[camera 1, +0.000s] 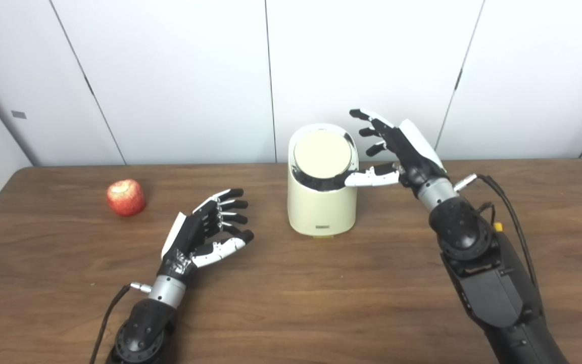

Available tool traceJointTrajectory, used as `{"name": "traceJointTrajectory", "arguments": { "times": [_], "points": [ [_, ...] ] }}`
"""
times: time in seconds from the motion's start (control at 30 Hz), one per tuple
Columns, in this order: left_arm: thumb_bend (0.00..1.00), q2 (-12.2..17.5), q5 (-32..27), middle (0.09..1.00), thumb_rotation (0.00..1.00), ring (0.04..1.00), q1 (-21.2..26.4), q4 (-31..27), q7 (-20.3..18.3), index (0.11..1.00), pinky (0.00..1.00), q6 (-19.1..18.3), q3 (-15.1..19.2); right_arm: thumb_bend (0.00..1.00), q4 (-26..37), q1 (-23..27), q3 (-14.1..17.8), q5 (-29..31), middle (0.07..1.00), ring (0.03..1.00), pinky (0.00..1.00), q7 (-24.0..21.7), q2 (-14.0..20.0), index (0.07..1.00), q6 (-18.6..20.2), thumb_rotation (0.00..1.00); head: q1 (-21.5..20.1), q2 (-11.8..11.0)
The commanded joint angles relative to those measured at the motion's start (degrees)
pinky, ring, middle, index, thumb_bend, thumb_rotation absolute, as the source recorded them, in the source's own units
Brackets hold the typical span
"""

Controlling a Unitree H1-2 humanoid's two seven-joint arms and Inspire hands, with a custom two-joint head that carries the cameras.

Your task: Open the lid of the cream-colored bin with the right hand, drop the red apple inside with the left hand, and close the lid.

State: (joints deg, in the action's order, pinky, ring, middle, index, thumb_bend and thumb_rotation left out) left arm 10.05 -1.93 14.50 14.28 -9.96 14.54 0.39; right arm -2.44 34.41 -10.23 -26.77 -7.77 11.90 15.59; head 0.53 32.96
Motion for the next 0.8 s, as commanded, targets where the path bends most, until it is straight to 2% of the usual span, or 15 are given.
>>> {"name": "traceJointTrajectory", "arguments": {
  "times": [0.0,0.23,0.37,0.77],
  "points": [
    [0.7,0.48,-0.02,0.758,0.2,0.658,1.64,-0.53,0.15,0.83,0.55,2.24,0.16,0.76,0.98,4.4,-0.27,-0.71,0.947,0.863,0.67,-0.42,0.46,0.905,0.6,0.3,0.01,0.11],
    [0.69,0.53,-0.01,0.757,0.22,0.658,1.65,-0.22,-0.01,0.831,0.54,2.96,0.03,0.77,-1.88,7.16,-1.5,-2.4,0.925,0.856,0.71,-0.27,0.17,0.907,1.86,0.3,0.01,0.11],
    [0.7,0.37,-0.3,0.756,0.22,0.653,1.54,-0.51,-0.01,0.829,0.55,2.51,0.1,0.75,-3.49,8.18,-1.8,-2.79,0.929,0.874,0.74,-0.18,0.14,0.911,1.67,0.31,0.04,0.13],
    [0.69,0.4,0.15,0.76,0.22,0.653,1.44,-0.58,0.15,0.833,0.54,2.88,-0.01,0.76,-7.33,9.26,-2.32,-3.8,0.935,0.897,0.76,0.96,0.01,0.913,0.57,0.32,0.09,0.41]
  ]
}}
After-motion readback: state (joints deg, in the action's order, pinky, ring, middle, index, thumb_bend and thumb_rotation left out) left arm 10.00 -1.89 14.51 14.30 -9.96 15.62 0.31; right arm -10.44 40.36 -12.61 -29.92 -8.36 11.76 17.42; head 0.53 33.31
